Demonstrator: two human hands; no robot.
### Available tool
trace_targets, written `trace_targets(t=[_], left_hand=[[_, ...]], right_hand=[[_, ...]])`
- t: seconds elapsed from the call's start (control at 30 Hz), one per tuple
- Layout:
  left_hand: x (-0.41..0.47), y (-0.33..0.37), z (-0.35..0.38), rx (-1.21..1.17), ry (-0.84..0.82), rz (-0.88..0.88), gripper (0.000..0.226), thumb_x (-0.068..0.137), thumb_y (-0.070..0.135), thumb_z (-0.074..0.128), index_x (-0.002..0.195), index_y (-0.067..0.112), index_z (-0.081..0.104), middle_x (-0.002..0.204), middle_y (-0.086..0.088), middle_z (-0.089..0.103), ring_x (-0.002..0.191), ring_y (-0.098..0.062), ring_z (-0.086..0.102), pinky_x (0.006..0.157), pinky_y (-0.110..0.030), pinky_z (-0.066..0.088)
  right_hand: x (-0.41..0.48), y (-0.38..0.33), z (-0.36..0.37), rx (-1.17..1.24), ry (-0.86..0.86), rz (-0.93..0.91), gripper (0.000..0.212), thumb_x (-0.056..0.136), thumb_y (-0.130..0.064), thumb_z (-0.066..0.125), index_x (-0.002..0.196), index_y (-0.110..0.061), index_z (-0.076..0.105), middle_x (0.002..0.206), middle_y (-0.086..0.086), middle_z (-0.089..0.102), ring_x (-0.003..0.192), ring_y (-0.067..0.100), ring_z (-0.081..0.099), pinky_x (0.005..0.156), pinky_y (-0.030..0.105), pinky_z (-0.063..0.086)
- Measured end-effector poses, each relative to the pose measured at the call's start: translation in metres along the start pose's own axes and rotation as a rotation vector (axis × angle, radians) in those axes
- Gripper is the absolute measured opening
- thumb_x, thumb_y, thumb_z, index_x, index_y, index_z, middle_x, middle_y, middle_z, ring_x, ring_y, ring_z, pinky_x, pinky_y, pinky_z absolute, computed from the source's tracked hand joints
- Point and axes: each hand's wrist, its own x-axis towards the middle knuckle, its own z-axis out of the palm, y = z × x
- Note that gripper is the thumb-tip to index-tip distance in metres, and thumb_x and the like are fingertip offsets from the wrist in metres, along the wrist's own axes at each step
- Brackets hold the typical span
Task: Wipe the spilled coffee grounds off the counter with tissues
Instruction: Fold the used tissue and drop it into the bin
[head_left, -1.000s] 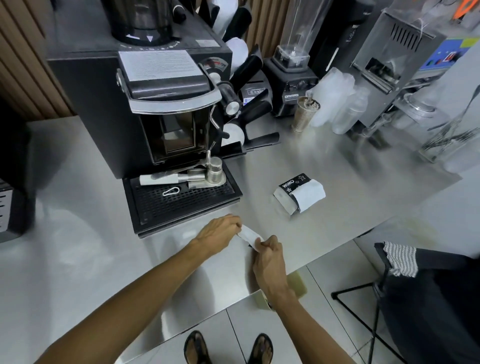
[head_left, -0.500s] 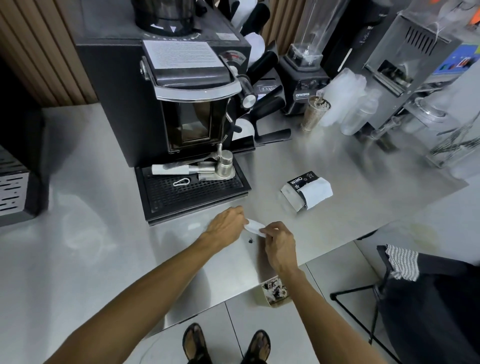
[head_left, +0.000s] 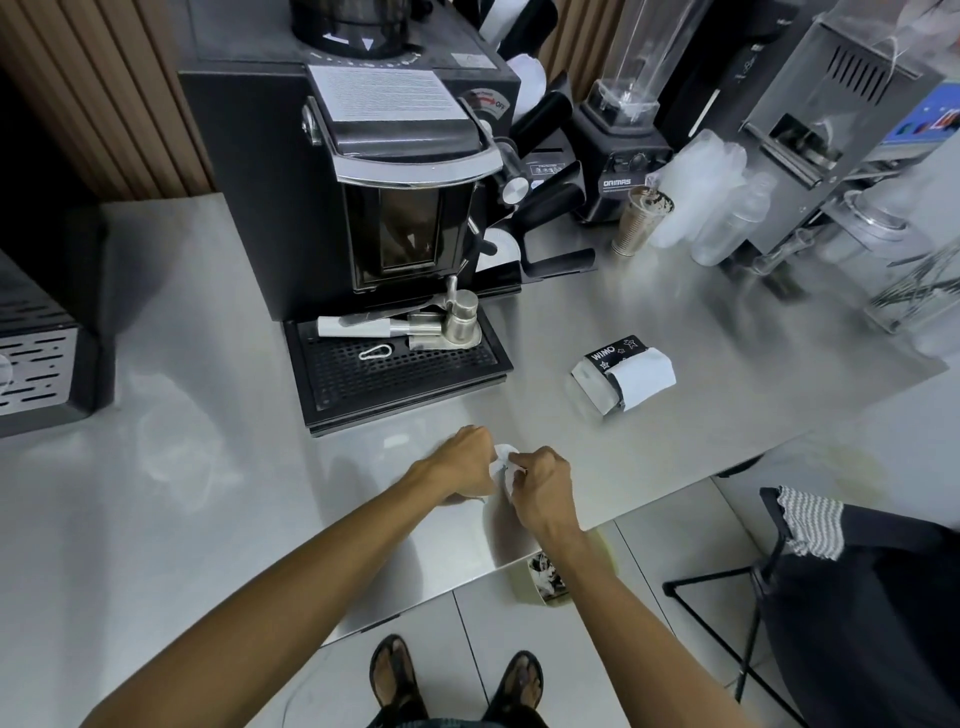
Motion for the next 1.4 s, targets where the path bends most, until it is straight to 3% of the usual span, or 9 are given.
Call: trace_targets(t=[0.1, 0.2, 0.4, 0.53, 0.73, 0.87, 1.07, 1.23, 1.4], left_hand=[[0.0, 0.0, 0.0, -0.002, 0.027, -0.025, 0.035, 0.07, -0.007, 0.058, 0.103, 0.002, 0.066, 0.106, -0.012, 0.064, 0.082, -0.03, 0.066, 0.059, -0.038, 0.059], [-0.001, 0.004, 0.0, 0.003, 0.079, -0.033, 0.036, 0.072, -0.002, 0.068, 0.108, 0.003, 0.066, 0.106, -0.013, 0.065, 0.085, -0.031, 0.066, 0.055, -0.032, 0.052], [0.001, 0.009, 0.002, 0.061, 0.147, -0.041, 0.04, 0.071, 0.019, 0.084, 0.106, 0.012, 0.066, 0.109, -0.008, 0.063, 0.092, -0.029, 0.065, 0.078, -0.036, 0.055], [0.007, 0.003, 0.008, 0.029, 0.187, -0.002, 0.042, 0.07, 0.023, 0.086, 0.105, 0.017, 0.063, 0.104, -0.003, 0.061, 0.084, -0.024, 0.064, 0.066, -0.031, 0.049], [0.015, -0.006, 0.016, 0.084, 0.218, 0.136, 0.056, 0.069, 0.031, 0.084, 0.121, 0.027, 0.061, 0.092, 0.0, 0.071, 0.088, -0.025, 0.067, 0.08, -0.041, 0.056], [0.021, -0.012, 0.018, 0.17, 0.227, 0.173, 0.054, 0.07, 0.046, 0.08, 0.12, 0.031, 0.065, 0.092, 0.001, 0.068, 0.094, -0.025, 0.062, 0.082, -0.042, 0.053], [0.03, -0.019, 0.024, 0.282, 0.264, 0.205, 0.055, 0.073, 0.063, 0.069, 0.118, 0.032, 0.064, 0.106, 0.008, 0.051, 0.099, -0.021, 0.047, 0.086, -0.039, 0.046], [0.028, -0.016, 0.024, 0.291, 0.285, 0.298, 0.044, 0.084, 0.049, 0.067, 0.121, 0.024, 0.065, 0.114, 0.011, 0.053, 0.105, -0.019, 0.044, 0.09, -0.038, 0.044], [0.023, -0.017, 0.022, 0.281, 0.282, 0.341, 0.041, 0.089, 0.043, 0.064, 0.125, 0.024, 0.064, 0.12, 0.01, 0.056, 0.108, -0.018, 0.042, 0.092, -0.036, 0.044]], right_hand=[[0.006, -0.006, -0.004, 0.134, 0.025, 0.12, 0.02, 0.082, 0.003, 0.058, 0.091, -0.001, 0.075, 0.088, 0.018, 0.074, 0.079, 0.031, 0.069, 0.073, 0.035, 0.057], [0.012, -0.009, -0.008, 0.148, 0.005, 0.249, 0.02, 0.075, 0.001, 0.07, 0.09, -0.009, 0.077, 0.087, 0.005, 0.075, 0.074, 0.019, 0.069, 0.066, 0.017, 0.05], [0.021, -0.014, -0.01, 0.159, -0.032, 0.358, 0.022, 0.064, -0.005, 0.08, 0.084, -0.014, 0.074, 0.082, 0.004, 0.071, 0.07, 0.021, 0.067, 0.058, 0.018, 0.047], [0.023, -0.012, -0.009, 0.167, -0.02, 0.371, 0.022, 0.063, -0.004, 0.082, 0.081, -0.012, 0.072, 0.073, 0.005, 0.069, 0.065, 0.022, 0.068, 0.056, 0.022, 0.052], [0.024, -0.014, -0.01, 0.157, -0.013, 0.392, 0.02, 0.066, -0.007, 0.082, 0.081, -0.015, 0.07, 0.067, 0.0, 0.061, 0.058, 0.019, 0.06, 0.046, 0.016, 0.042], [0.025, -0.007, -0.005, 0.171, 0.009, 0.368, 0.017, 0.069, -0.01, 0.084, 0.081, -0.014, 0.072, 0.074, 0.003, 0.066, 0.052, 0.014, 0.058, 0.042, 0.012, 0.039], [0.025, -0.001, -0.005, 0.153, -0.009, 0.218, 0.012, 0.079, 0.001, 0.068, 0.081, -0.006, 0.078, 0.079, 0.011, 0.074, 0.069, 0.027, 0.07, 0.069, 0.034, 0.059], [0.021, 0.009, -0.018, 0.167, -0.144, 0.121, 0.028, 0.082, 0.005, 0.064, 0.109, -0.003, 0.068, 0.085, 0.008, 0.076, 0.076, 0.015, 0.071, 0.062, 0.001, 0.044], [0.02, 0.012, -0.019, 0.162, -0.154, 0.034, 0.044, 0.066, -0.009, 0.086, 0.106, -0.011, 0.066, 0.08, 0.0, 0.075, 0.071, 0.011, 0.07, 0.07, 0.019, 0.055]])
